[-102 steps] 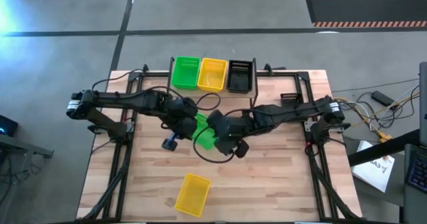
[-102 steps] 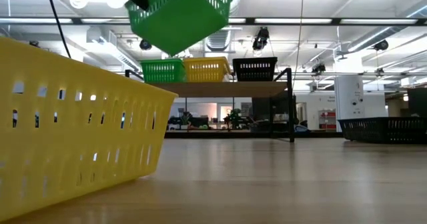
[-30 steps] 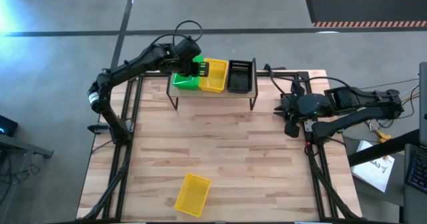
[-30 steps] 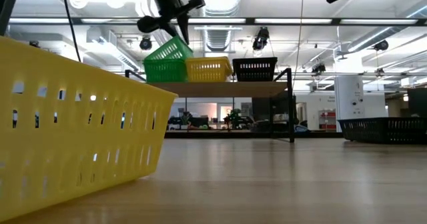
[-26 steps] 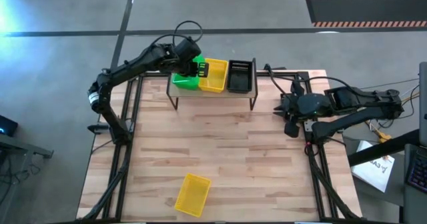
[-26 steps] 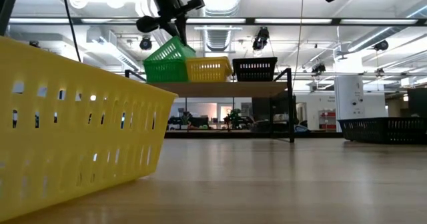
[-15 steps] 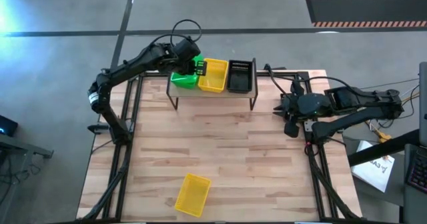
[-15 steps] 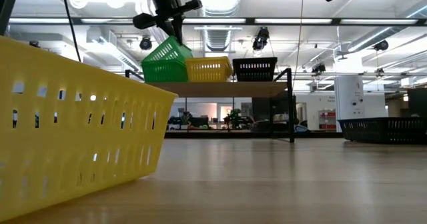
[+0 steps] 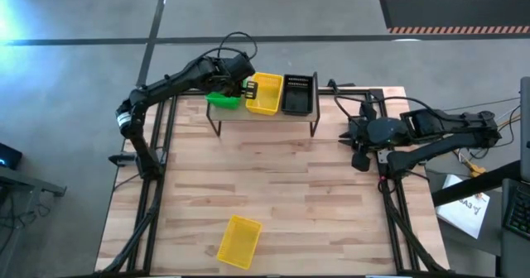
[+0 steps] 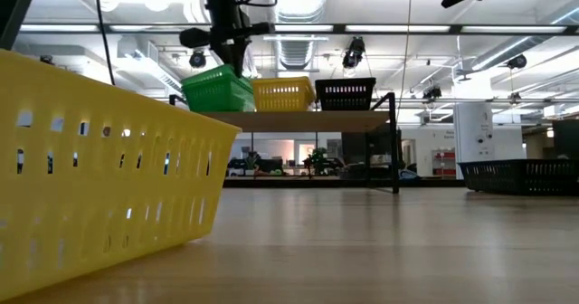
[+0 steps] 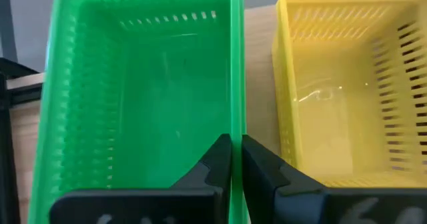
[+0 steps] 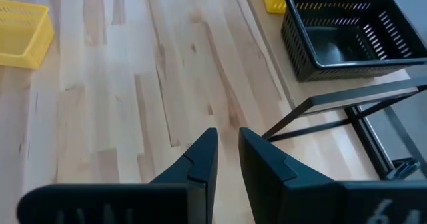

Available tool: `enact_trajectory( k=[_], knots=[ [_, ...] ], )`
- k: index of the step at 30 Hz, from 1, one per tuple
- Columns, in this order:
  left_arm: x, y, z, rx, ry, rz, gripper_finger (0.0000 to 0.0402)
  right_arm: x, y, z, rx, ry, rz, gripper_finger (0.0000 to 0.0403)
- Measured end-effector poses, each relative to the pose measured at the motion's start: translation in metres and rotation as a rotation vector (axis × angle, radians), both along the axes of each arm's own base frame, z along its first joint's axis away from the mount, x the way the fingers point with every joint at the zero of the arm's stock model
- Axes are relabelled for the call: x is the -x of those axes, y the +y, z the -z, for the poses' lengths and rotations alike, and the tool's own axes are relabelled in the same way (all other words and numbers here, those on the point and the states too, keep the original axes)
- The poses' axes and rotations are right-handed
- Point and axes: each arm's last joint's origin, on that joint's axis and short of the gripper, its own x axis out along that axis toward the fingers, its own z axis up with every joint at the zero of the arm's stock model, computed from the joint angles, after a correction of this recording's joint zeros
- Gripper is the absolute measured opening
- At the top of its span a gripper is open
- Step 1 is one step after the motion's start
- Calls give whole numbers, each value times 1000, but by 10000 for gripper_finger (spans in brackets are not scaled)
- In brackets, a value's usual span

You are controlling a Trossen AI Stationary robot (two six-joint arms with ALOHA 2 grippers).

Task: Stack baskets on shelf by color
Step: Stack the green bin on the green bin on the shelf, then stack the yellow bin on the yellow bin on the shelf

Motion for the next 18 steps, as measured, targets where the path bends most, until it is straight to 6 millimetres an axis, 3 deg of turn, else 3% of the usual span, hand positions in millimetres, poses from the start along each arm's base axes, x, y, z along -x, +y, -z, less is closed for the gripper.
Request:
enact_trajectory(
  k=[4, 10, 14, 18],
  knots=[
    [-3, 1, 3, 17, -4, 9, 45, -1, 0, 4, -12, 8, 14, 54],
    [-4, 0, -3, 29, -59, 82, 136, -2, 0, 4, -17, -11, 17, 54],
    [2, -4, -18, 47, -108, 186, 179, -3, 0, 4, -19, -16, 16, 54],
    [14, -17, -42, 24, -136, 333, 190, -3, 1, 3, -22, -23, 14, 54]
  ],
)
